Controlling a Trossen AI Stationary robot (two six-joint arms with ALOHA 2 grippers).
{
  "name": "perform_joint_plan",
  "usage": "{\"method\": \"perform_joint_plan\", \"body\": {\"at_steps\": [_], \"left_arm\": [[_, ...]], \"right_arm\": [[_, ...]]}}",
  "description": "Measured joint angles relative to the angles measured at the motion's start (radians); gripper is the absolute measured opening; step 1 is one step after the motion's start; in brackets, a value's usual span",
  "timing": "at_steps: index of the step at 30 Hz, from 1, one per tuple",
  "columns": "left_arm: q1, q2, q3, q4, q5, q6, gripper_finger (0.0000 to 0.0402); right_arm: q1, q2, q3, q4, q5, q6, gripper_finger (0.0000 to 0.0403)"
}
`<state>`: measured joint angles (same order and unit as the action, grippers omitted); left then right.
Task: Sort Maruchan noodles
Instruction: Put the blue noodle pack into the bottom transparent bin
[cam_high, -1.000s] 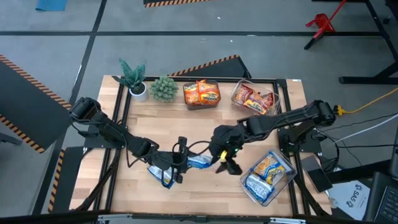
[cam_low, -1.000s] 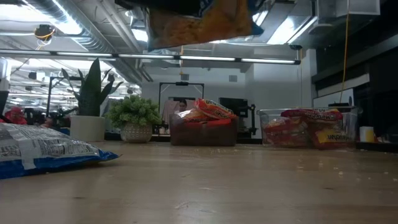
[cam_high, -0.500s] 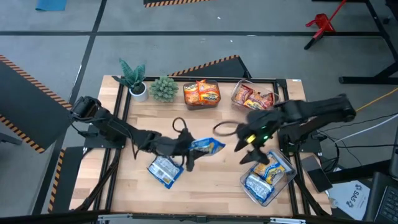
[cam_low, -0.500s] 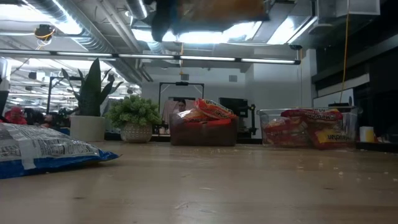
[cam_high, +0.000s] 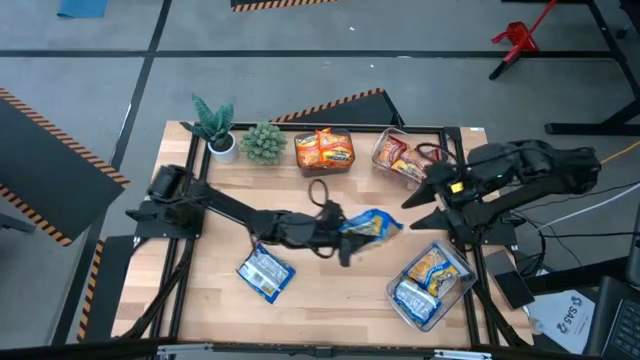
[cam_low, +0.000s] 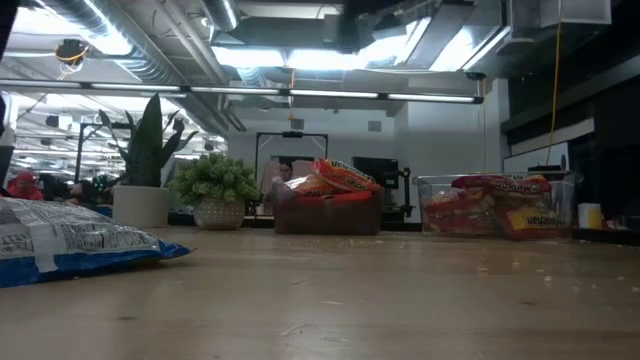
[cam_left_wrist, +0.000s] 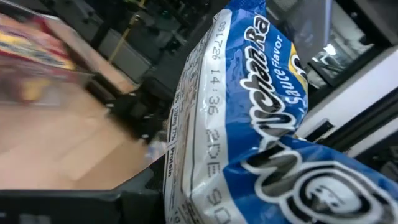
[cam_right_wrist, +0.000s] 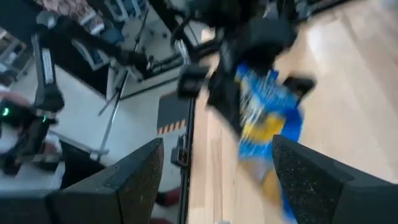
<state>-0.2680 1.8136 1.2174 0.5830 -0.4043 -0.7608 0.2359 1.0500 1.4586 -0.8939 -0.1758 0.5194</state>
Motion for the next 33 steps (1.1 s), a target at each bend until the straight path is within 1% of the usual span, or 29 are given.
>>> {"method": "perform_joint_plan", "body": {"at_steps": [8,10,17,21,26,33], "left_arm": [[0.002,0.257,0.332,-0.003,0.086,-0.007,0.0165],[0.002,0.317,0.406,-0.013,0.086,-0.022,0.0165],[-0.001,0.503,0.614,-0.013,0.112,-0.079,0.0165],[-0.001,0.586,0.701,-0.020,0.115,-0.100,0.0165],[0.002,0.666,0.781,-0.027,0.104,-0.105,0.0165],[0.009,0.702,0.800,-0.033,0.010,-0.105,0.0165]], "right_arm": [[0.000,-0.042,0.000,0.001,0.043,0.000,0.0282],[0.000,-0.042,0.000,0.000,0.043,0.000,0.0282],[0.000,-0.038,0.000,0.000,0.042,-0.002,0.0282],[0.000,-0.038,0.000,-0.001,0.042,-0.003,0.0282],[0.000,-0.038,0.000,-0.001,0.042,-0.003,0.0282],[0.000,-0.038,0.000,0.000,0.042,-0.003,0.0282]]}}
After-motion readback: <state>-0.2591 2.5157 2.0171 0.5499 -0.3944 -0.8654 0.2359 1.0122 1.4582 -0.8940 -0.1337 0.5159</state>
